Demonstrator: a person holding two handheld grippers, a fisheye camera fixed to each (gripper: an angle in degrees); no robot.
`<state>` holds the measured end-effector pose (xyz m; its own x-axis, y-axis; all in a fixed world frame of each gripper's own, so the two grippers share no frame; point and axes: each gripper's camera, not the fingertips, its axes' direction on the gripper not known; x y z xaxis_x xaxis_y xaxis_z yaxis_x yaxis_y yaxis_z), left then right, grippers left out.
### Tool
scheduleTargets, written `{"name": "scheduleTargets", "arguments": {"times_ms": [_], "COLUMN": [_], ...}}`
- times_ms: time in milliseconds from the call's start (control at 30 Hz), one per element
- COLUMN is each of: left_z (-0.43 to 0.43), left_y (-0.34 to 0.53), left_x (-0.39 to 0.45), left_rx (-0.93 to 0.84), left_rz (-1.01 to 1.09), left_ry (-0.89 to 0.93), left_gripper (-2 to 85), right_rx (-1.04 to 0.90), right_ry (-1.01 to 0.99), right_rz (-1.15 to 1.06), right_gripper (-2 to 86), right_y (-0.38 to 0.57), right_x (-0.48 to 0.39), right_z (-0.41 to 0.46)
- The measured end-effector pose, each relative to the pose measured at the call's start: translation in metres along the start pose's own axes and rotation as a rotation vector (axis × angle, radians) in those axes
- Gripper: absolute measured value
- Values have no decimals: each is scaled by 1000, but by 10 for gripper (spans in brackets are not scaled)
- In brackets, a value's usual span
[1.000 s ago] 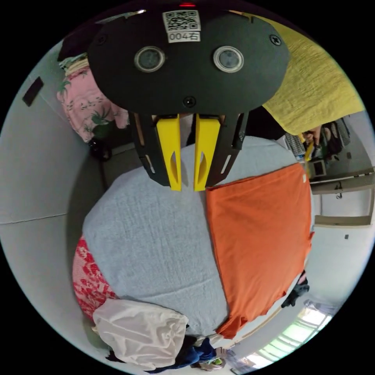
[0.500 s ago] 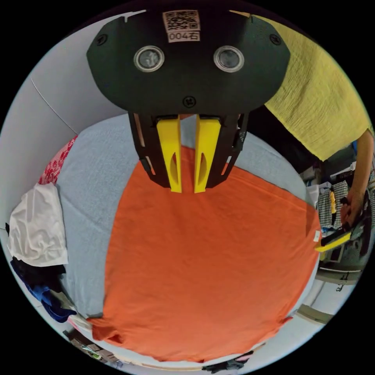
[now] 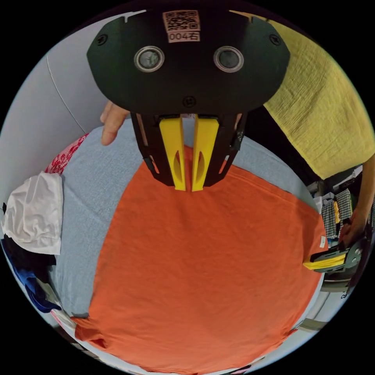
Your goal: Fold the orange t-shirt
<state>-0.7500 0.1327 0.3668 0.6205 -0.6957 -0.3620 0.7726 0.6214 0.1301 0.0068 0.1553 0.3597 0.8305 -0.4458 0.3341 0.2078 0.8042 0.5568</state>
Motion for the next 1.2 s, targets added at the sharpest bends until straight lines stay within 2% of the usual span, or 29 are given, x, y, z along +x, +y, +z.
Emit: {"name": "scheduleTargets", "arguments": {"times_ms": [200,367,733,933,1200], "left_z": [13,23,36,43,51], "left_y": [-41,-77,-121,-139,-156], "left_x": [-9,-15,0,3,12], "left_rx": [-29,-101,-106,-126,-131], "left_rz": [-27,-80,-175,-332,-416], "left_ry": [104,166,98,76,11], "left_gripper": [4,3,3,2,3], "right_rx": [-53,-41,-6,-34,48], "right_ry": [5,13,-122,-229,-211], "right_rz": [54,-3,-48,-38,-117], "right_gripper": [40,40,30,11,-6], "right_y": [-26,-34,-36,-40,-18], "right_x": [6,17,71,109,133], "right_z": [-5,-8,-8,-5,-1]}}
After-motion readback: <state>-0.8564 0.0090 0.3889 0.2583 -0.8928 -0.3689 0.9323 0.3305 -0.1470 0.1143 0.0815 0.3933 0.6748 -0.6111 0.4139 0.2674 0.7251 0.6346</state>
